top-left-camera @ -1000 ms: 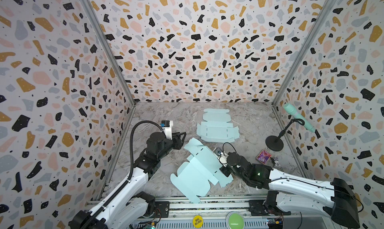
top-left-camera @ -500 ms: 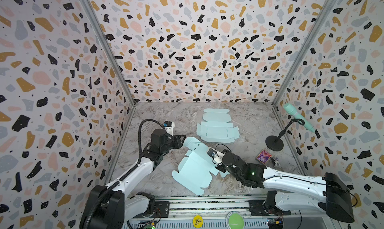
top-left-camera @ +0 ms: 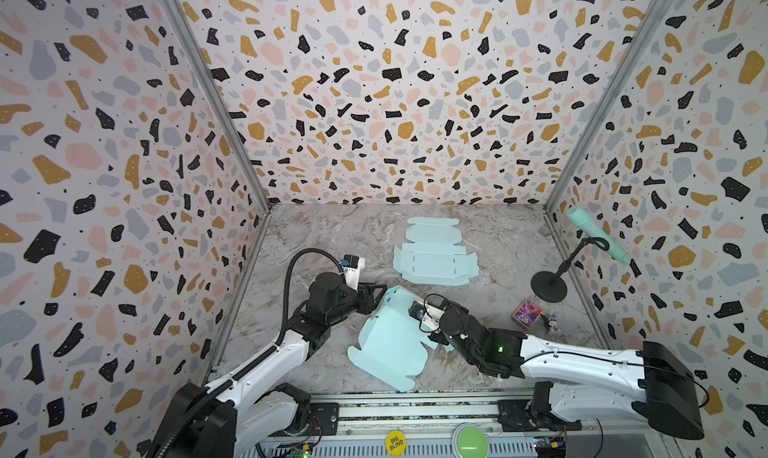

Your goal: Fold the paper box

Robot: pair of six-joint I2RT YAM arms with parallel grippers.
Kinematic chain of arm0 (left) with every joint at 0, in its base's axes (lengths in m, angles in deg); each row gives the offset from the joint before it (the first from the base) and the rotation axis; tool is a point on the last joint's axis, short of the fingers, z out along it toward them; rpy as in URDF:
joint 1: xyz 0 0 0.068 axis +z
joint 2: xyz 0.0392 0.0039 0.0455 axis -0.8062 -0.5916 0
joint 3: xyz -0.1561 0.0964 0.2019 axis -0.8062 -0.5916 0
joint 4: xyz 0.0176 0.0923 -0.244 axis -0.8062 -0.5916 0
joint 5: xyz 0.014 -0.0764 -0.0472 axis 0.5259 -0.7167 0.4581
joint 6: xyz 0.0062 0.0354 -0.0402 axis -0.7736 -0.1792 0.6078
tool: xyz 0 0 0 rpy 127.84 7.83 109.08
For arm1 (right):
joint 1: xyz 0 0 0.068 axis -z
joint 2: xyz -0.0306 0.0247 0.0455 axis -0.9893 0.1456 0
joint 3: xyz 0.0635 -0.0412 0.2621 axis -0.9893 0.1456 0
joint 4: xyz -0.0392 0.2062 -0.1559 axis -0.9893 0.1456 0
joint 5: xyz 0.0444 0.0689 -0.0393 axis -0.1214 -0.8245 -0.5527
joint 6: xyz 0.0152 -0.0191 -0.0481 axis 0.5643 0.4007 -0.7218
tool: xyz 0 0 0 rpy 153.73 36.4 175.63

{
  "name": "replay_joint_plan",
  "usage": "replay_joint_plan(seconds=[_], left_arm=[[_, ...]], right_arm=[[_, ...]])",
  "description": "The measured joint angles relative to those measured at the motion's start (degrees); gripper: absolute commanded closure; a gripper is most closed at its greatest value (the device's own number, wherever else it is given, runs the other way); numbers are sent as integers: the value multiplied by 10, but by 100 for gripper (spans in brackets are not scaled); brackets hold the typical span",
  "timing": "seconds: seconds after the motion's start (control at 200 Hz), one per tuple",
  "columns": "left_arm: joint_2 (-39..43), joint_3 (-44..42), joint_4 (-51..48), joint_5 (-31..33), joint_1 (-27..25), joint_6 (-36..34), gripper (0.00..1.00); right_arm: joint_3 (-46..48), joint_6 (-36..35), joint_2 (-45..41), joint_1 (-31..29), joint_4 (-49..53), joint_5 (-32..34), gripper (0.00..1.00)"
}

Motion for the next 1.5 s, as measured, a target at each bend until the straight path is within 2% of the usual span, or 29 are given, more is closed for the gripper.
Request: replay_joint_plan(seconds=[0.541, 1.217, 1.497], left_arm=[[37, -20, -4, 74, -73, 12, 54], [70, -47, -11, 98, -101, -3, 50], [129, -82, -31, 117, -111, 1, 50]], right_arm=[[5, -36, -1, -27, -2, 54, 100], [46, -76, -23, -31, -44, 37, 100], [58, -97, -21, -50, -68, 49, 100]])
